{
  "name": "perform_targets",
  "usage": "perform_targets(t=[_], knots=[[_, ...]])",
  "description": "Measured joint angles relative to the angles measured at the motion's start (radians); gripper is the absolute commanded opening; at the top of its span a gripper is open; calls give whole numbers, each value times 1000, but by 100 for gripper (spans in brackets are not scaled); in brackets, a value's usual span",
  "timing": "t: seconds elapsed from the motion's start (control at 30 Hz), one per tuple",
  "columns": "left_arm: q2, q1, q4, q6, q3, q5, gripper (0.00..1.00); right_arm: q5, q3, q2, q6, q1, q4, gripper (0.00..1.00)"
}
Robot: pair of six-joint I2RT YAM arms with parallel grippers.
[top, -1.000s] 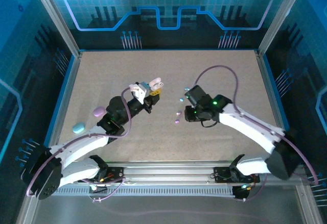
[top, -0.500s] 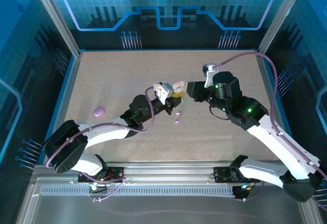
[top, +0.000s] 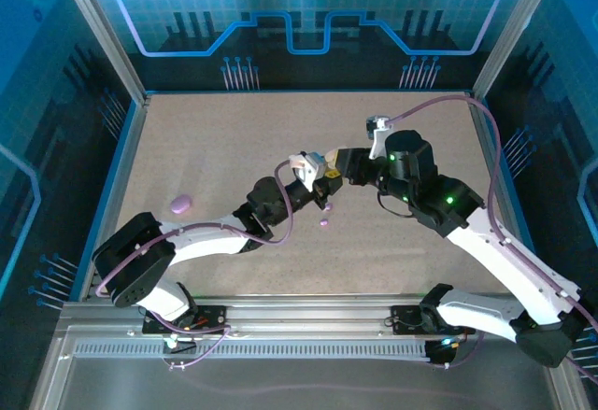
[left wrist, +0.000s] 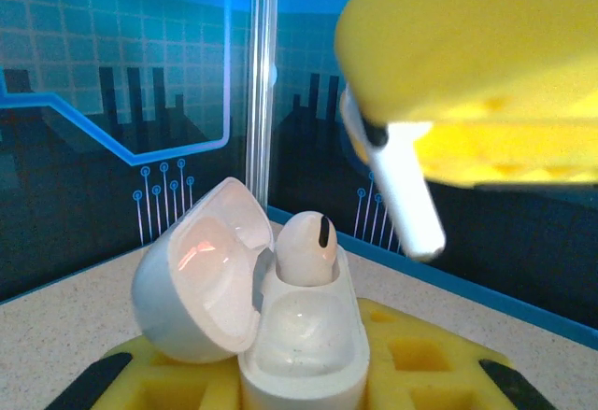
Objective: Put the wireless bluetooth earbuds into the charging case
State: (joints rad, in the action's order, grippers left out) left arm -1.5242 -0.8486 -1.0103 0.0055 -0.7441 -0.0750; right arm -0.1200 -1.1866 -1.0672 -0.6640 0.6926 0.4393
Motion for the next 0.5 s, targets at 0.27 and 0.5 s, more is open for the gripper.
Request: perform_targets(t=[0.27, 0.5], knots=[[0, -12, -17, 0, 0, -1, 23, 0, 14, -22, -10, 0, -7, 28], [0, -14, -21, 0, -2, -1, 23, -5, 14, -28, -9, 0, -8, 28]])
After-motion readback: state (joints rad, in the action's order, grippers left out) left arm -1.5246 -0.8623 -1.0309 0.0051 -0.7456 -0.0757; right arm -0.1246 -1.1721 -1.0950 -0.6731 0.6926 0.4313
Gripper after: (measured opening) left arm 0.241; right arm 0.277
